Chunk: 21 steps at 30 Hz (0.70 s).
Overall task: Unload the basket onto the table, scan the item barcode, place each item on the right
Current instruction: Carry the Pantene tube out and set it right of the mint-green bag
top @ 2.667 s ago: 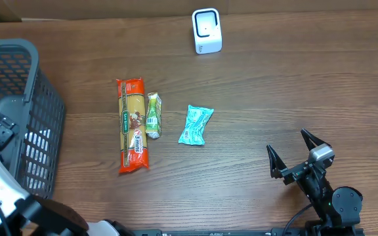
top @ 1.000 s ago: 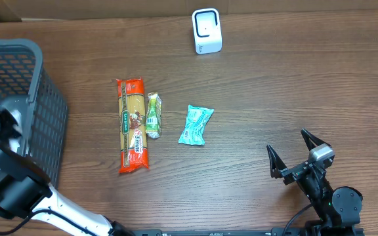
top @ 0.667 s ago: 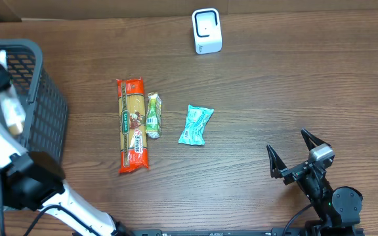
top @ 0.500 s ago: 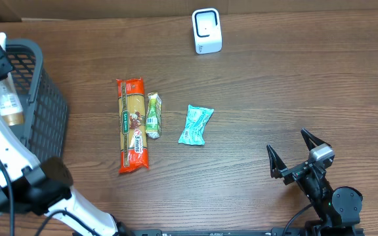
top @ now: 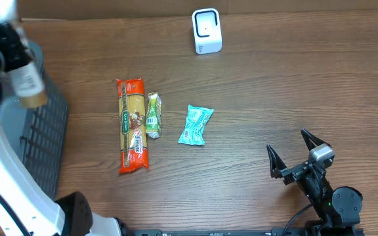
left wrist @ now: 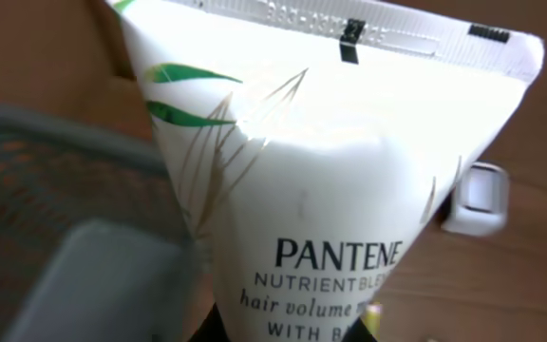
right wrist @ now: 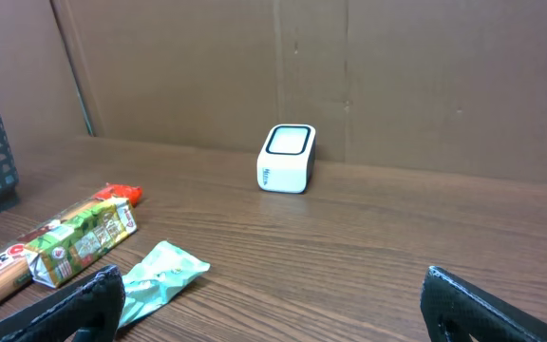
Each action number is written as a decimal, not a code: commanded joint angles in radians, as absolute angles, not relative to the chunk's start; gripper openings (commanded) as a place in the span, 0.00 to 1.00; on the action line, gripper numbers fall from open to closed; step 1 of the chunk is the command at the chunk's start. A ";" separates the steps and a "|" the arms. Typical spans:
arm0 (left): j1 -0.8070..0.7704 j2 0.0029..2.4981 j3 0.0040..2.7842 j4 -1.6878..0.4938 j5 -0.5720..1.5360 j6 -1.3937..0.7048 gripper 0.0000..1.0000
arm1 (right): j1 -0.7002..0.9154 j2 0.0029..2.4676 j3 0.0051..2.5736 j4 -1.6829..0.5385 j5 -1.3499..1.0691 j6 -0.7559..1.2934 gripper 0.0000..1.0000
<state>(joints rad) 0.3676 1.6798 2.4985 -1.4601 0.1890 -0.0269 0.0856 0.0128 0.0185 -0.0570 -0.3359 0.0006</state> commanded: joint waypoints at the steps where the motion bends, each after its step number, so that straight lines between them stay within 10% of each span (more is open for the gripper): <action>1: 0.278 1.685 2.493 -1.454 0.345 -0.022 0.04 | 0.090 0.004 0.008 -0.055 -0.335 -0.001 1.00; 21: -0.347 2.081 2.177 -1.193 0.341 -0.294 0.05 | 0.090 0.004 0.008 -0.055 -0.335 -0.001 1.00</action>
